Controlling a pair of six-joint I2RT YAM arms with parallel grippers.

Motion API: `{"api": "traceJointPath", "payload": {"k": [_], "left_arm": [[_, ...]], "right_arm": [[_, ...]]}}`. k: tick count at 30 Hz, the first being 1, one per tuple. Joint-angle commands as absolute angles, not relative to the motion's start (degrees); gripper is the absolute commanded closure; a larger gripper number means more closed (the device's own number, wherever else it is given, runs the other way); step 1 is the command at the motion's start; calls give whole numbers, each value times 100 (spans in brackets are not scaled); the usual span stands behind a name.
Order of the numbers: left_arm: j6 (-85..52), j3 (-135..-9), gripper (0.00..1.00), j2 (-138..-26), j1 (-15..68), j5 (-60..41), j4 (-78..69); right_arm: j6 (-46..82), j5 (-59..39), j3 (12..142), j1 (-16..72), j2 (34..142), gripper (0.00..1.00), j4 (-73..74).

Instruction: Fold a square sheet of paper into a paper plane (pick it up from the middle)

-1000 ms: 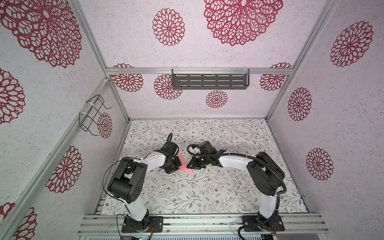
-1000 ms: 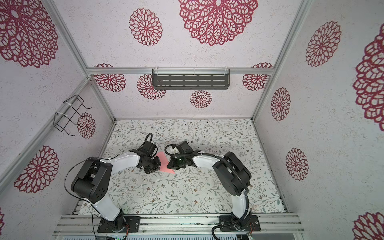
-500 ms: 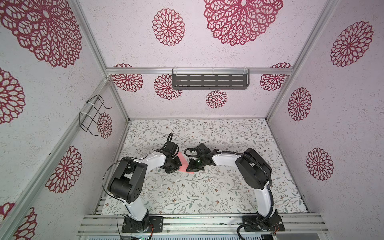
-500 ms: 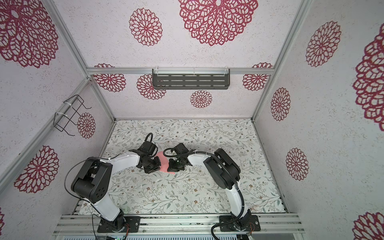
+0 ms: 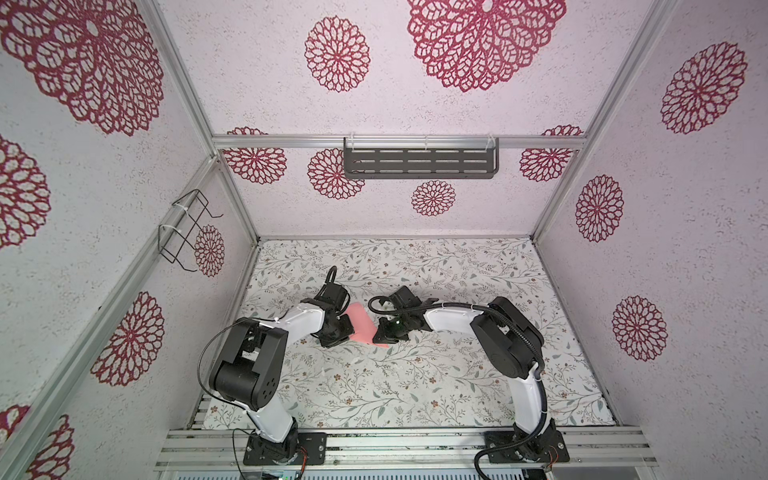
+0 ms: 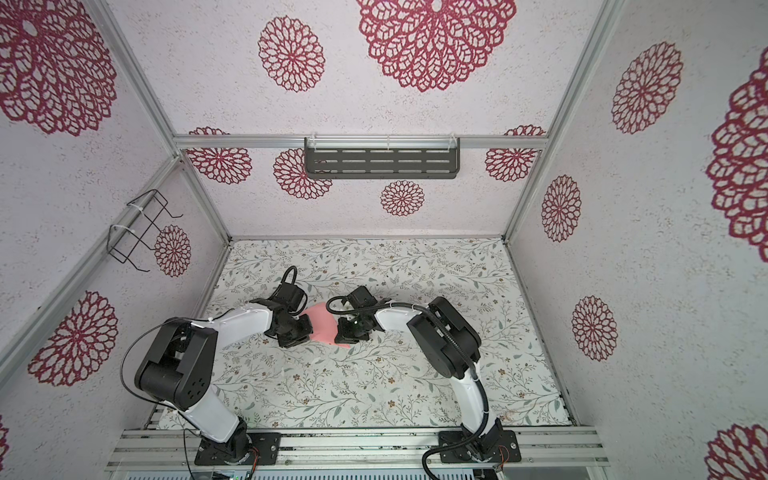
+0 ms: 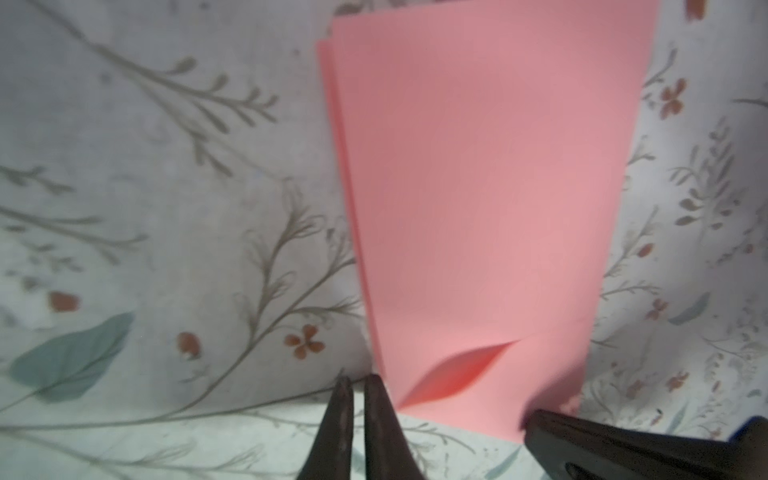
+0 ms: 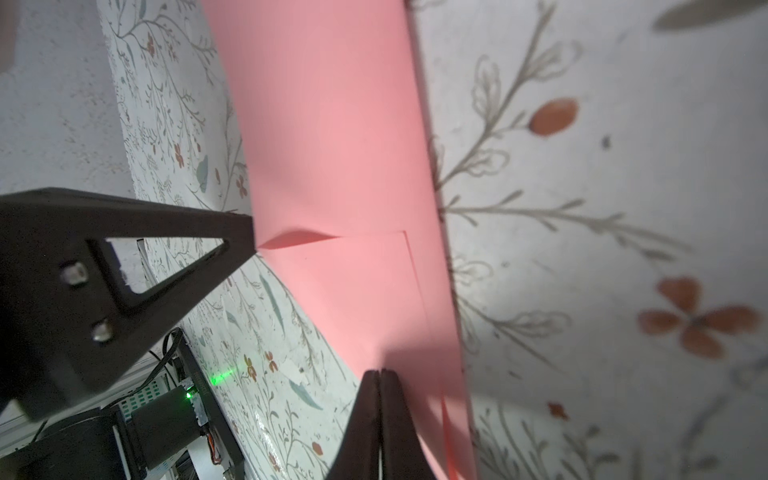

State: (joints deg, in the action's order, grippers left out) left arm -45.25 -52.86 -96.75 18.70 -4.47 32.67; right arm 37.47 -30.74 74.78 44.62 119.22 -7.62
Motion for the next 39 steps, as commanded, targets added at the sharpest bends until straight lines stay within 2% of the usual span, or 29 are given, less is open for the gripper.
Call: {"api": "traceJointPath", "payload": {"k": [1, 5, 9, 12, 16, 23, 26, 36, 39], "left_arm": [[-4399, -5246, 88, -9397, 1800, -84, 3766], [-4562, -5136, 82, -8743, 1771, -269, 3383], [-4924, -4547, 69, -8087, 1747, -571, 2447], [-5166, -4088, 55, -7779, 1692, -812, 1781], [-5355, -3626, 30, -7554, 1618, -1115, 1117], [-5422, -2946, 6, -7302, 1526, -1317, 204], [-5481, -2781, 0, -7170, 1477, -1395, -28], [-5549, -2629, 3, -7166, 1380, -1535, -288], [-5563, -2636, 3, -7279, 1371, -1673, -396]], "right_arm": [[3584, -2897, 7473, 4395, 11848, 92, -963], [3406, -3197, 7564, 4395, 11498, 88, -273], [3172, -3287, 7304, 4298, 11023, 76, 546], [2846, -3208, 6957, 4188, 10727, 66, 960], [2081, -2886, 6572, 4089, 10542, 56, 994], [846, -3560, 6973, 3968, 11102, 54, 569], [535, -4100, 7245, 3964, 11404, 56, 467], [95, -4810, 7899, 3973, 12147, 62, 44], [-20, -4886, 8036, 3973, 12296, 66, -114]]}}
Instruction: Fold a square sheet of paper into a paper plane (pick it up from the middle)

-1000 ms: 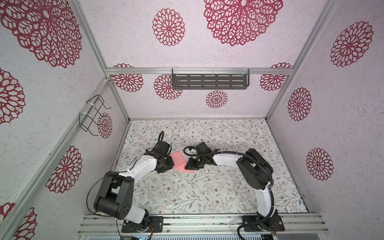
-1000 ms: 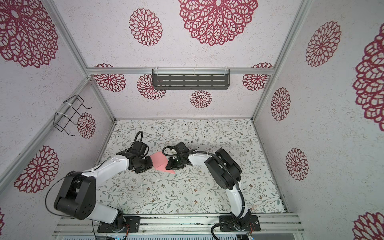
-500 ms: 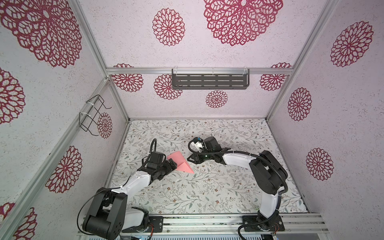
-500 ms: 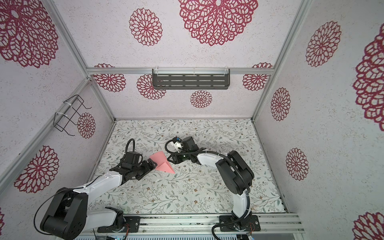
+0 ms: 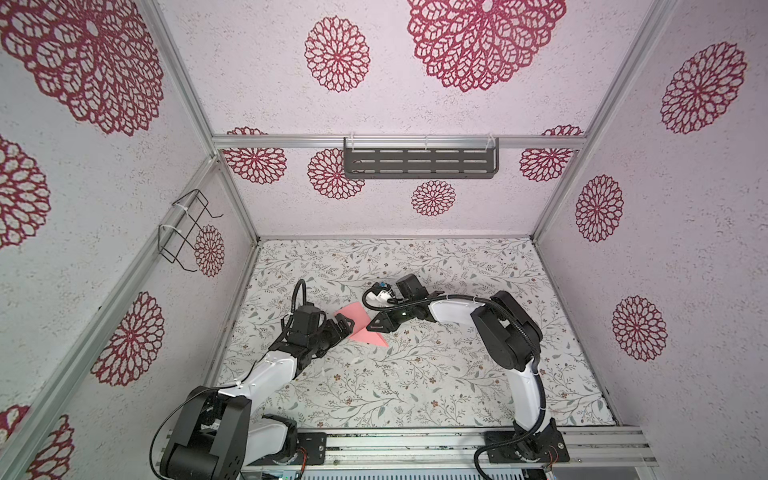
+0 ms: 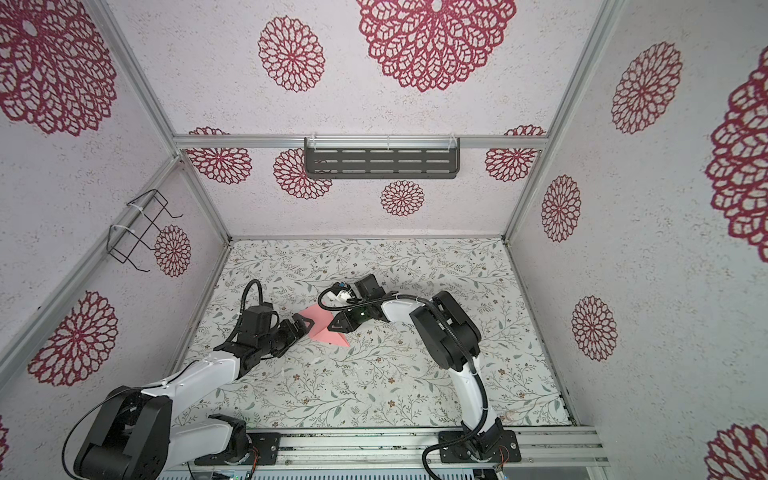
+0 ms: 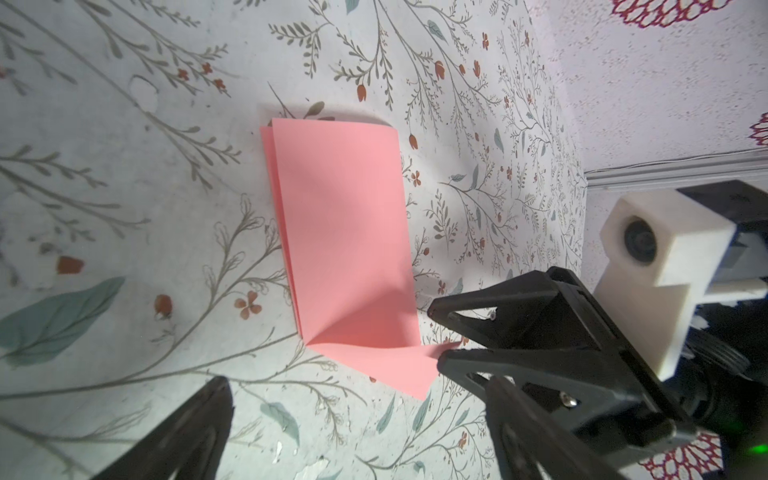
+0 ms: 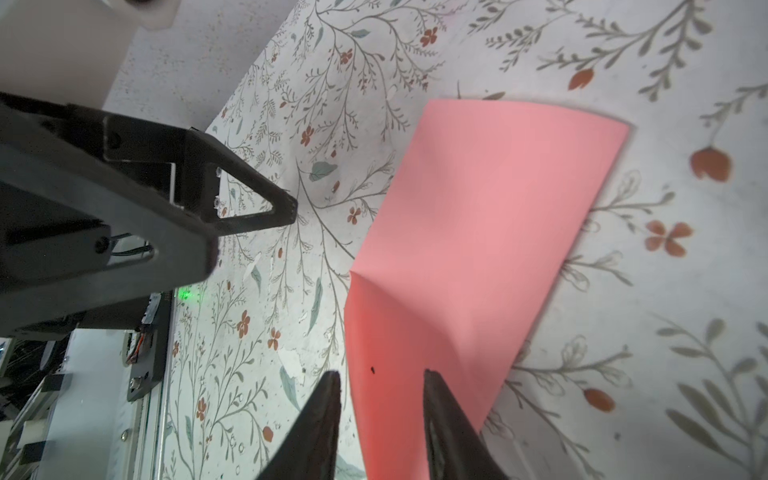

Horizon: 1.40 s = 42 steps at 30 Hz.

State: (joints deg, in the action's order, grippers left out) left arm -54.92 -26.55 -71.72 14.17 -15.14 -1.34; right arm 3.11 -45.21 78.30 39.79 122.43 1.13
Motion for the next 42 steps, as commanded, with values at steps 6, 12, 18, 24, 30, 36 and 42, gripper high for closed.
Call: {"api": "traceJointPath", "payload": {"k": [6, 12, 18, 24, 30, 36, 42], "left_arm": [[-5658, -2639, 0, -7567, 1367, -2017, -628], [-5894, -2585, 10, -7977, 1371, -2391, -1075], [-6176, -2575, 23, -8504, 1370, -2756, -1732], [-6310, -2649, 39, -8879, 1371, -2918, -2095], [-6363, -2689, 48, -9169, 1362, -2942, -2496], [-6319, -2672, 57, -9443, 1369, -3127, -3259], [-6146, -2721, 58, -9516, 1336, -3050, -3329]], "right_arm": [[-50, -5017, 8192, 3925, 12492, 86, -202], [668, -5305, 7859, 3793, 12457, 91, 729], [1459, -5544, 7606, 3667, 12530, 93, 1615], [2019, -5623, 7477, 3587, 12645, 94, 2150], [2292, -5719, 7347, 3516, 12665, 94, 2485], [2371, -5770, 7310, 3472, 12656, 93, 2562], [2440, -5813, 7291, 3454, 12664, 93, 2651]]}}
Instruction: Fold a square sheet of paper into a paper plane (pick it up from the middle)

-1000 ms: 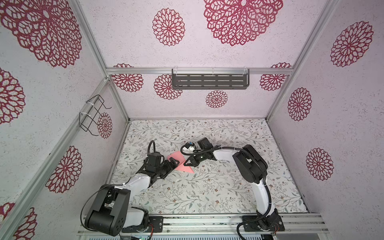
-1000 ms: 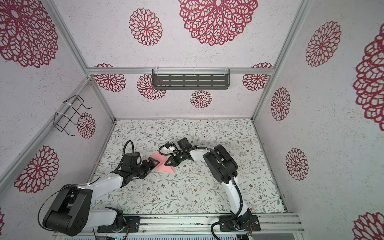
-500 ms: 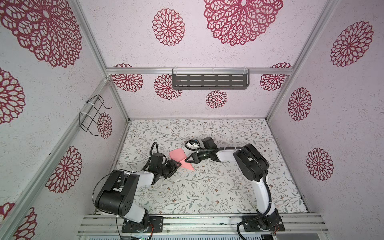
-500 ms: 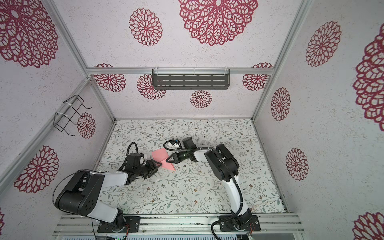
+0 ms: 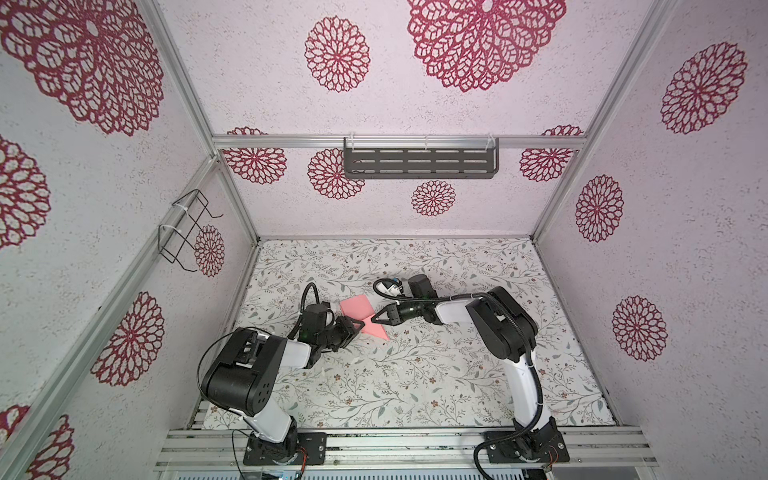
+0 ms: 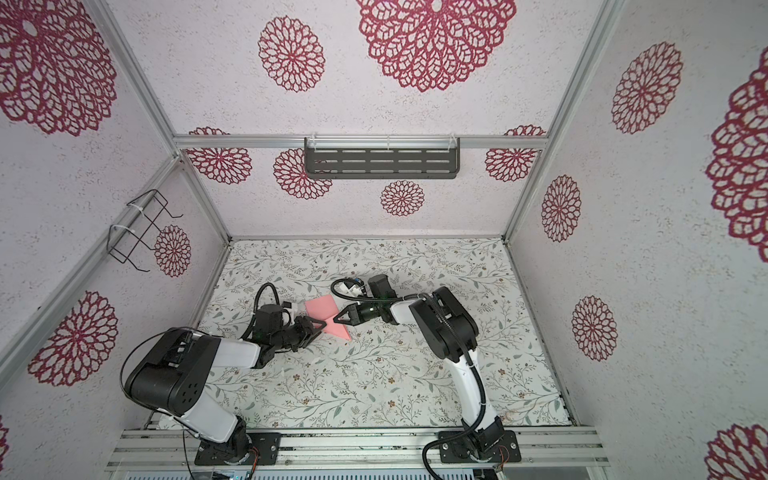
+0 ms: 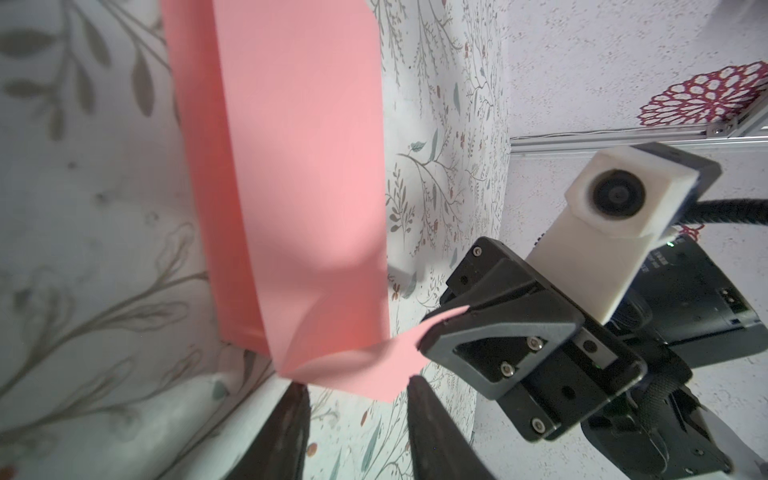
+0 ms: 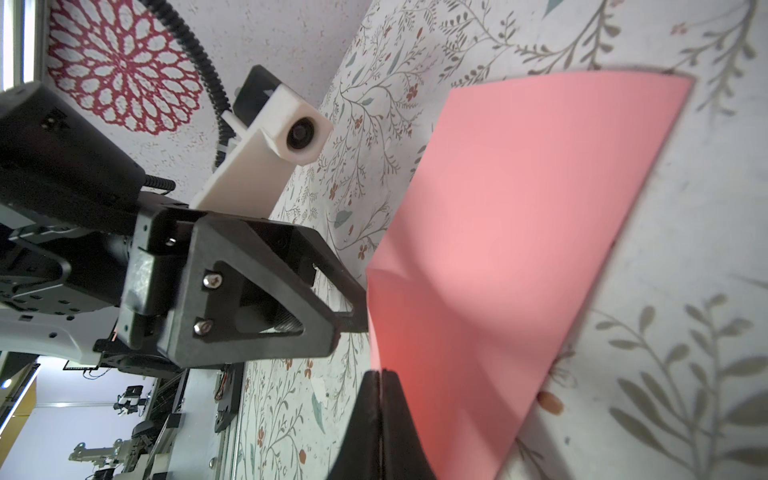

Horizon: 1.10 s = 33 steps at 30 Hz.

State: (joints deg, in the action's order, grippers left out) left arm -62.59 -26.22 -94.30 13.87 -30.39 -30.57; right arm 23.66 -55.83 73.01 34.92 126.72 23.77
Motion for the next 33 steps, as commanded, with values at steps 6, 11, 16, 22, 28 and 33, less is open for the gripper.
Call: {"api": "traceJointPath", "payload": {"k": [6, 11, 16, 22, 28, 33], "left_arm": [[-6167, -2777, 54, -9740, 1328, -3084, -3461], [-6313, -2777, 51, -9941, 1327, -3155, -3784], [-6485, -2799, 56, -10133, 1301, -3261, -4287], [-6602, -2797, 62, -10360, 1272, -3370, -4682], [-6741, -2729, 69, -10557, 1238, -3435, -5167], [-6699, -2731, 72, -10611, 1223, -3436, -5209]], "right_arm": [[2584, -5860, 7291, 3422, 12673, 92, 2803], [2615, -5880, 7291, 3410, 12656, 92, 2821], [2619, -5906, 7297, 3401, 12663, 92, 2812], [2649, -5899, 7312, 3386, 12667, 91, 2813], [2501, -5621, 7328, 3357, 12625, 85, 2522], [2074, -5121, 7446, 3354, 12560, 81, 1858]]}}
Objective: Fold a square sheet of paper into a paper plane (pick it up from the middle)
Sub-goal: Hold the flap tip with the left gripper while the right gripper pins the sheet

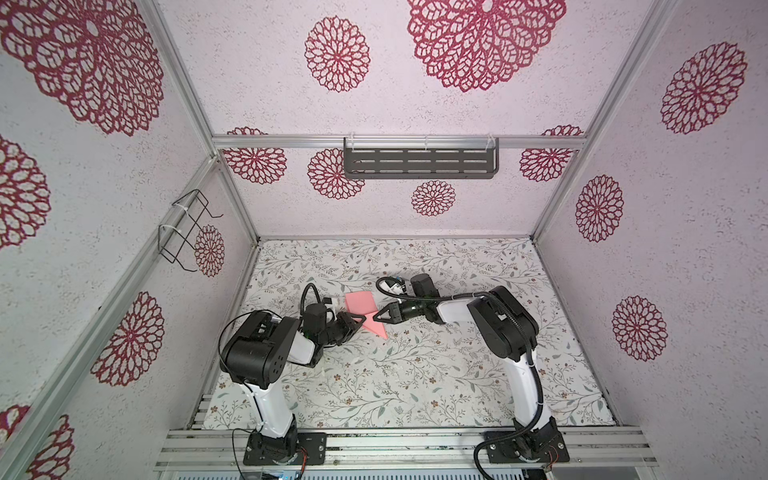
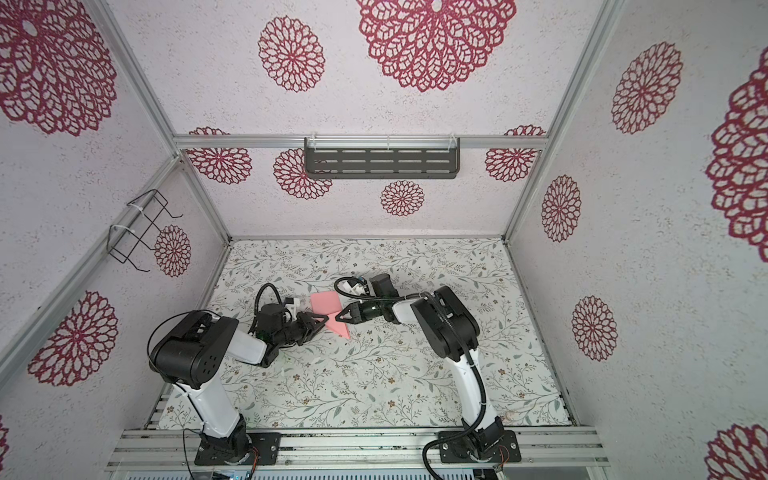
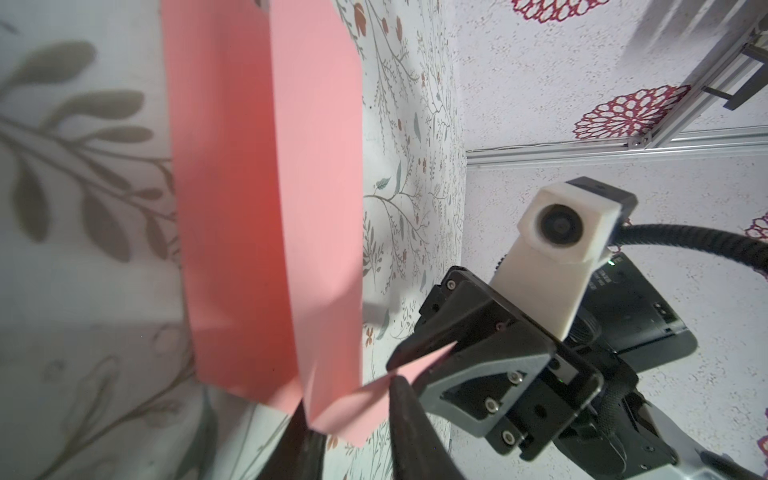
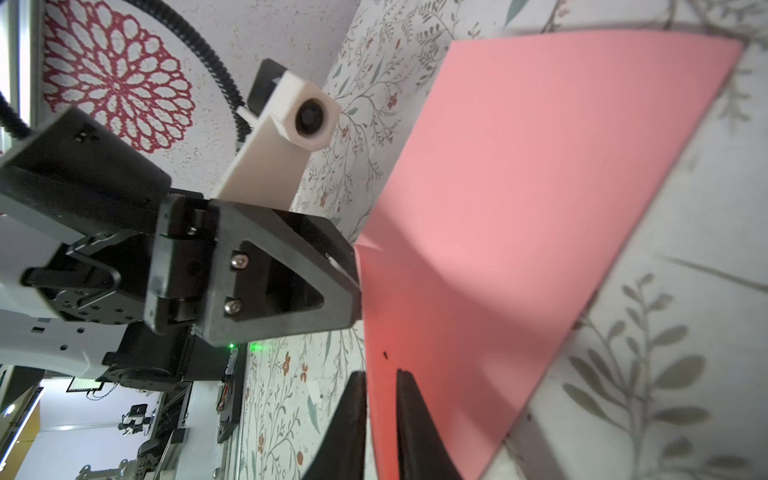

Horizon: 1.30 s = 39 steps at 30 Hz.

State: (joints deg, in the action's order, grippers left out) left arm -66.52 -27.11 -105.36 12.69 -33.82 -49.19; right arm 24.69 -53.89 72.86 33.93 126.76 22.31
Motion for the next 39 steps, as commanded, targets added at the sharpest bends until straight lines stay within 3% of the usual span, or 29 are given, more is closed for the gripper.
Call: {"api": "traceJointPath", "payload": {"k": [1, 24, 31, 39], "left_arm": [[-6690, -2738, 72, -10622, 1222, -3437, -5207], [-6470, -3240, 77, -11021, 1222, -3568, -4846], [-6451, -3278, 68, -11067, 1222, -3498, -4790], [-6491, -3316, 71, -11136, 1204, -3384, -4779]], "right_arm": [[1978, -4988, 7480, 3358, 12560, 80, 1683], [1608, -4236, 7805, 3410, 12619, 80, 767], [1669, -4019, 7740, 3409, 12611, 79, 773], [1654, -3839, 7760, 3409, 12669, 83, 665]]}}
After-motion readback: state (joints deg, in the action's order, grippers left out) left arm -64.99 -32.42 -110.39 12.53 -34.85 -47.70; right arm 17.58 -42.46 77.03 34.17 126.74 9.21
